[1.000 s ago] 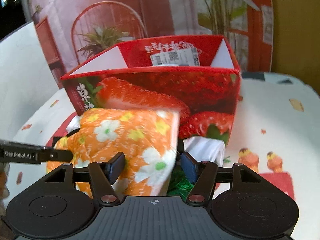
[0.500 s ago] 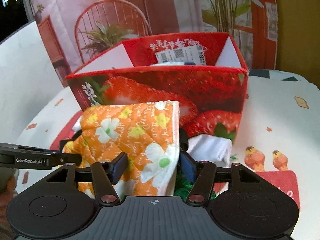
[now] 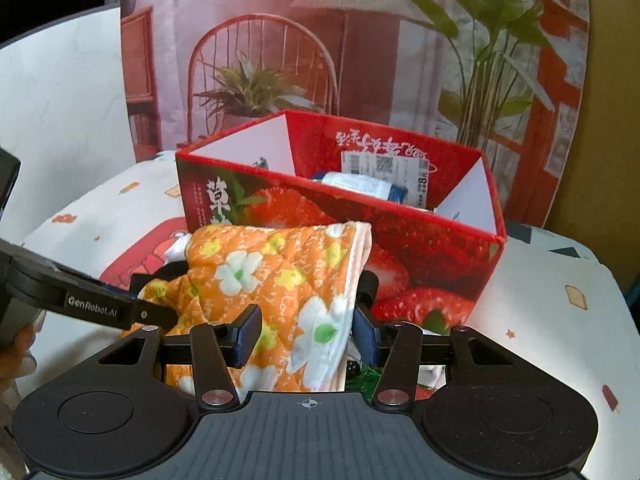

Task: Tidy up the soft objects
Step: 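Close the right gripper on the mitt's edge while the left gripper holds it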

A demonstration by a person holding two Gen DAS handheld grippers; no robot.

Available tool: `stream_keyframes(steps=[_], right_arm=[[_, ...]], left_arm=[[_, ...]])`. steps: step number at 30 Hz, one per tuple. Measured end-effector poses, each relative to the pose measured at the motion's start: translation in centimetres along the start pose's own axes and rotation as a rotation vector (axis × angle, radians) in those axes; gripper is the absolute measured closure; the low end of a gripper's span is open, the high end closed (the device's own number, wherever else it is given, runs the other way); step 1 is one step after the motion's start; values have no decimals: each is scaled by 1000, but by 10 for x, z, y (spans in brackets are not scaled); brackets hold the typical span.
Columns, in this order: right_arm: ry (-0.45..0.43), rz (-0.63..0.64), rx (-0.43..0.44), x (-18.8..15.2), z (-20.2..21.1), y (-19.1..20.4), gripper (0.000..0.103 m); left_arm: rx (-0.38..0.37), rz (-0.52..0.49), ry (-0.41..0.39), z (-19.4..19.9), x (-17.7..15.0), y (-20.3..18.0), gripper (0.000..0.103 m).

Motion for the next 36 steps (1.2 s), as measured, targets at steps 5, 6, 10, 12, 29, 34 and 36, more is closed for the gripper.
stream_keyframes(steps=[5, 6, 10, 12, 29, 34, 36], right_arm=[[1, -18, 3, 1, 2, -6, 57], [1, -20, 3, 1, 3, -6, 57], [5, -26, 16, -1, 2, -7, 63], [16, -56, 56, -3, -1, -8, 65], [27, -117, 110, -9, -16, -9, 71], [44, -98, 122, -8, -18, -2, 90], [37, -114, 123, -7, -16, -6, 91]], left_arm=[[1, 3, -1, -1, 0, 0, 66], [1, 3, -2, -1, 0, 0, 66], [0, 2, -5, 0, 0, 0, 66], [-2, 3, -7, -1, 0, 0, 66], [-1, 0, -11, -1, -2, 2, 66], [-1, -10, -18, 2, -1, 0, 72], [-5, -22, -29, 6, 2, -3, 80]])
Point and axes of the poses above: each gripper's, at about its wrist camera, not at the fingertips, and z roughly against the way its jaws point, y to its left, x to its top, the point moved 2 cm from there along -z, roughly the way its jaws point, and after that the axes turned 13 degrees about -x, right-handed, at the moved point
